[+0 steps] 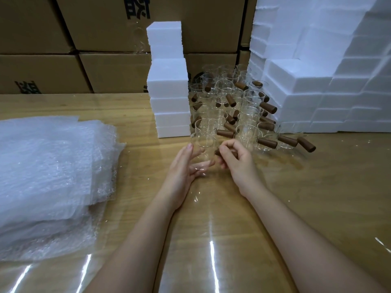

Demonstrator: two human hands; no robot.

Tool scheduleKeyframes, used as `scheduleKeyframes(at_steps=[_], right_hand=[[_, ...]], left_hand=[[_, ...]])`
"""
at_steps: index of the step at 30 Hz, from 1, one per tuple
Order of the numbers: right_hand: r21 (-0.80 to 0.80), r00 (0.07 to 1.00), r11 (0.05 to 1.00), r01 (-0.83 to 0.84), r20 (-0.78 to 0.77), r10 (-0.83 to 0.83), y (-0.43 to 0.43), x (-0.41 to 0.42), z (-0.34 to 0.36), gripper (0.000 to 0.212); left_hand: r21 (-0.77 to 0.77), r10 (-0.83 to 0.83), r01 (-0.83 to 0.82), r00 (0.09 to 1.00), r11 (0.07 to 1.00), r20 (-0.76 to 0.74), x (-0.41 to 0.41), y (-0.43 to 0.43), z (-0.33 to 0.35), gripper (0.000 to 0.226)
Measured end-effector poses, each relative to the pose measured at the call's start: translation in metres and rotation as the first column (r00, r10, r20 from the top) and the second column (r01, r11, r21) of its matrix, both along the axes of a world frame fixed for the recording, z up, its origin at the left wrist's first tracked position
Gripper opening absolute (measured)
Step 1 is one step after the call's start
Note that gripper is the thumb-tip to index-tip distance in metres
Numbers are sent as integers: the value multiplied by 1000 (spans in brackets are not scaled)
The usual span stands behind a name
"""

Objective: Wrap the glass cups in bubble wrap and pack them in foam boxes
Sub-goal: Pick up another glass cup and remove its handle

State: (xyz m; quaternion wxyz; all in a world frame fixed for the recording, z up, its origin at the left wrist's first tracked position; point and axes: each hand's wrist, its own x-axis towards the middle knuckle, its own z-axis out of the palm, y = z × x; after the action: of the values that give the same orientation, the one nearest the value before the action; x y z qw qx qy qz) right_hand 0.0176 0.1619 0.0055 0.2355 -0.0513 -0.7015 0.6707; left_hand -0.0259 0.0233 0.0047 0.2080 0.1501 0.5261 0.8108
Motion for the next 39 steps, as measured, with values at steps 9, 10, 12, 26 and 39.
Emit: scheduleKeyframes(at_steps=[9, 10, 12, 26, 39], right_hand=[[-66, 994, 997, -44, 100, 51, 3, -2, -3, 38], [-86, 992, 995, -52, 110, 62, 3, -2, -2, 40], [-93, 989, 995, -48, 137, 60, 3, -3, -2, 41], [265, 987, 963, 54, 134, -92, -5, -1, -8, 52], [689, 859, 595, 413, -512, -3, -16, 14, 3, 29]], left_hand=[[21, -70, 70, 997, 997, -25, 1, -1, 3, 52], [8, -80, 81, 996, 997, -33, 1, -2, 2, 53], [-2, -96, 96, 994, 995, -54, 0, -2, 2, 52], [-29, 18, -20, 999, 999, -49, 3, -1, 2, 35], [-122, 42, -36, 998, 992, 47, -2, -5, 2, 50]])
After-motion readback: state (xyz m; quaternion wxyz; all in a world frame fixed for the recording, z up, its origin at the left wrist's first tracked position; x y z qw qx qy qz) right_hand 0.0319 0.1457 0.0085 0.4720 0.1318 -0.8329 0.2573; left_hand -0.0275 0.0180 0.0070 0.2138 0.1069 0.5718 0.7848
